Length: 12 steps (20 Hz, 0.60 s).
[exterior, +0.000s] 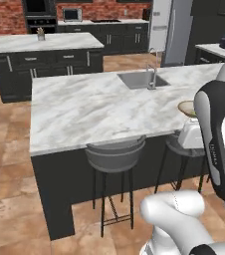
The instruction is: There is a bowl on the dining counter. Grab a lemon wedge from the fridge and place it in the bowl. Then get the liquor bottle and glass cup from the cabinet and place them next to the bowl.
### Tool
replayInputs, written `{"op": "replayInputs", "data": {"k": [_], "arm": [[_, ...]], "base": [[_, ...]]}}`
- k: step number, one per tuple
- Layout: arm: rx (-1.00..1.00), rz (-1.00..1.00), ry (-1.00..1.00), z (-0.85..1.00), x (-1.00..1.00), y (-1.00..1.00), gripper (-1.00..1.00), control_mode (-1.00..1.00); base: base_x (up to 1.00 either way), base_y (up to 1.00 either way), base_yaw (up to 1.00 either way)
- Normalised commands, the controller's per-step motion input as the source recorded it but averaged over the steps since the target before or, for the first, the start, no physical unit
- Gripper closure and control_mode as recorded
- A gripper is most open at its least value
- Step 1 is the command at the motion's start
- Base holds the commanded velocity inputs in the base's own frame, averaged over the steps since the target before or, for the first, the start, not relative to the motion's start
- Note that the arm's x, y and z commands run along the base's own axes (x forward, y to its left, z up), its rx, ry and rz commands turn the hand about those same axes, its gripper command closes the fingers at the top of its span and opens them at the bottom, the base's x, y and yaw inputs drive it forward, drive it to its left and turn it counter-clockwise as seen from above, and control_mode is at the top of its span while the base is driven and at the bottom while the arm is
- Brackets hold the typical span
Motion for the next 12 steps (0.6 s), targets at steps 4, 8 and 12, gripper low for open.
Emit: {"op": "replayInputs", "data": {"k": [4,8,12], "arm": [[0.0,0.0,0.0,0.0,0.0,0.0,-1.0,1.0],[0.0,0.0,0.0,0.0,0.0,0.0,-1.0,1.0],[0.0,0.0,0.0,0.0,0.0,0.0,-1.0,1.0]], "base": [[-0.05,1.0,0.0],[0.0,1.0,0.0],[0.0,1.0,0.0]]}}
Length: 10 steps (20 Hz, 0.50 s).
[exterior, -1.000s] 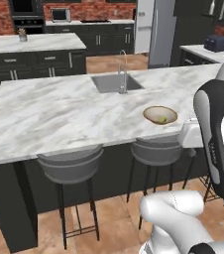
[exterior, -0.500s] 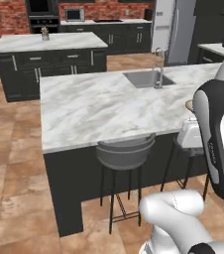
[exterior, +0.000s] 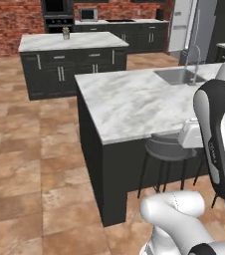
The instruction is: There is a bowl on the dining counter. Grab a lemon wedge from the fridge and place it in the bowl. Then get the liquor bottle and glass cup from the cabinet and place them next to the bowl.
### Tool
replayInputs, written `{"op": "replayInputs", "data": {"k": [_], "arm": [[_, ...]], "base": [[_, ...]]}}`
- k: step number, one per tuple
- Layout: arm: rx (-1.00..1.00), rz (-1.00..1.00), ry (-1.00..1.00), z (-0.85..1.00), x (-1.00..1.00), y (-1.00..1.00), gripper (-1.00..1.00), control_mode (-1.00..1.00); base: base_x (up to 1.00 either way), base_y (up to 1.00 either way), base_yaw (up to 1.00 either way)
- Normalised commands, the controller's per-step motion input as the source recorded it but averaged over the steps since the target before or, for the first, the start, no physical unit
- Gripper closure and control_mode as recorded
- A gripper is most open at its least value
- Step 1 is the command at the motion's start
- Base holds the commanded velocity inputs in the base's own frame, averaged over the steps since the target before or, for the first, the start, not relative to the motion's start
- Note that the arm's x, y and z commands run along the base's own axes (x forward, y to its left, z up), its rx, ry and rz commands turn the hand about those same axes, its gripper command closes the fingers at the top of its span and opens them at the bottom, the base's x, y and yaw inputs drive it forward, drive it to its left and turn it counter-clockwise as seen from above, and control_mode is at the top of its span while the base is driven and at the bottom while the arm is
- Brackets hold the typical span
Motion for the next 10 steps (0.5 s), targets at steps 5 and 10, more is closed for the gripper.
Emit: {"op": "replayInputs", "data": {"k": [5,10], "arm": [[0.0,0.0,0.0,0.0,0.0,0.0,-1.0,1.0],[0.0,0.0,0.0,0.0,0.0,0.0,-1.0,1.0]], "base": [[0.04,1.0,0.0],[0.32,1.0,-0.05]]}}
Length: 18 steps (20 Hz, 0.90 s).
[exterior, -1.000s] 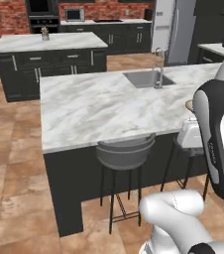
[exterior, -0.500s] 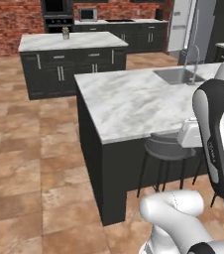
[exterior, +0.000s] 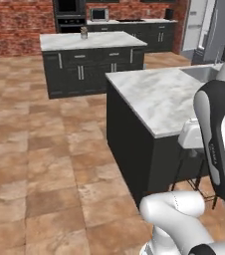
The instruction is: There is a bowl on the dining counter. Grab a lemon wedge from the fridge and place it in the bowl. Then get the liquor bottle and glass cup from the cabinet and place them next to the bowl.
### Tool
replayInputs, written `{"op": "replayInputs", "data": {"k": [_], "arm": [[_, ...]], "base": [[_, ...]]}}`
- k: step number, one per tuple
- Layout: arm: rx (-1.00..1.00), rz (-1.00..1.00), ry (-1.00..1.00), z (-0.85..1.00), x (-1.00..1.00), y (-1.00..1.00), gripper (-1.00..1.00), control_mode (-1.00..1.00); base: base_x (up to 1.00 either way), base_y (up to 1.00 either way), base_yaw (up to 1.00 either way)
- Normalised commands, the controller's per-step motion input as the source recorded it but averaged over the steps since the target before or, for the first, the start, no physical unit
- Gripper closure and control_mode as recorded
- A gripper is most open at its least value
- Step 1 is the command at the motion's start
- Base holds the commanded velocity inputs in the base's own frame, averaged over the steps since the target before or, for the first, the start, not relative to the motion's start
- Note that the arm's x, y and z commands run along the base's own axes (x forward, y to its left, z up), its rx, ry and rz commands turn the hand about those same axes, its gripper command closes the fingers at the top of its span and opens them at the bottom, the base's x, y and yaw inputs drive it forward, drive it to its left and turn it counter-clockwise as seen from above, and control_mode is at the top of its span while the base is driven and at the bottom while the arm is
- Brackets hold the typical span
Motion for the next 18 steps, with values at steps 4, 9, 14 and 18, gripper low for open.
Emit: {"op": "replayInputs", "data": {"k": [4,9,14,18], "arm": [[0.0,0.0,0.0,0.0,0.0,0.0,-1.0,1.0],[0.0,0.0,0.0,0.0,0.0,0.0,-1.0,1.0],[0.0,0.0,0.0,0.0,0.0,0.0,-1.0,1.0],[0.0,0.0,0.0,0.0,0.0,0.0,-1.0,1.0]], "base": [[0.56,1.0,-0.3],[0.75,0.93,-0.5],[0.81,0.9,-0.54],[0.67,0.95,-0.56]]}}
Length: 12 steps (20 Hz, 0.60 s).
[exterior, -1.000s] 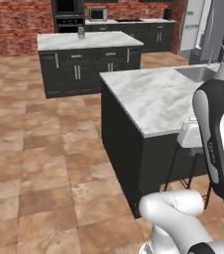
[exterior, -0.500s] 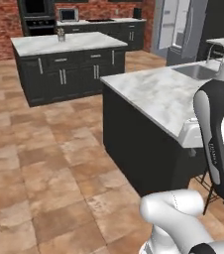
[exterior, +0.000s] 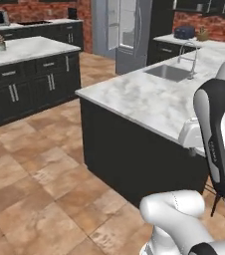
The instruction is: There is a bowl on the dining counter. Grab a lemon wedge from the fridge and place it in the bowl. Then get the liquor bottle and glass cup from the cabinet and place them next to the bowl.
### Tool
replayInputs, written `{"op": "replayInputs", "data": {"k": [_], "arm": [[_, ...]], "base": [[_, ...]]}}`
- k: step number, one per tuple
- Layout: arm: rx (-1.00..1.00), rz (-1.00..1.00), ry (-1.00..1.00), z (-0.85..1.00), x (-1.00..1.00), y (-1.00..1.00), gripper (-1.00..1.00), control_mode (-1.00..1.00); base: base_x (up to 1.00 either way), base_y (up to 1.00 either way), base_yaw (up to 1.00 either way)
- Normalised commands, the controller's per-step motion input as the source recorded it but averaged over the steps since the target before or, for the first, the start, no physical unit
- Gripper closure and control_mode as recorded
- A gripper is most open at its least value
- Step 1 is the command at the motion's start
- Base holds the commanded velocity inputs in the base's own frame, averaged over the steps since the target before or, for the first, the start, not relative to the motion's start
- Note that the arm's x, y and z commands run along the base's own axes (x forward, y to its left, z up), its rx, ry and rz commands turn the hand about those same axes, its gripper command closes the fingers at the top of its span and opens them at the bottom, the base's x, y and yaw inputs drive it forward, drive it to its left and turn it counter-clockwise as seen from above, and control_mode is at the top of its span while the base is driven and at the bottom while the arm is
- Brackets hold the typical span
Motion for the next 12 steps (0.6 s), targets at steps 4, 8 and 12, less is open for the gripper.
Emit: {"op": "replayInputs", "data": {"k": [4,8,12], "arm": [[0.0,0.0,0.0,0.0,0.0,0.0,-1.0,1.0],[0.0,0.0,0.0,0.0,0.0,0.0,-1.0,1.0],[0.0,0.0,0.0,0.0,0.0,0.0,-1.0,1.0]], "base": [[0.48,1.0,-0.53],[0.28,1.0,-0.43],[0.19,1.0,-0.34]]}}
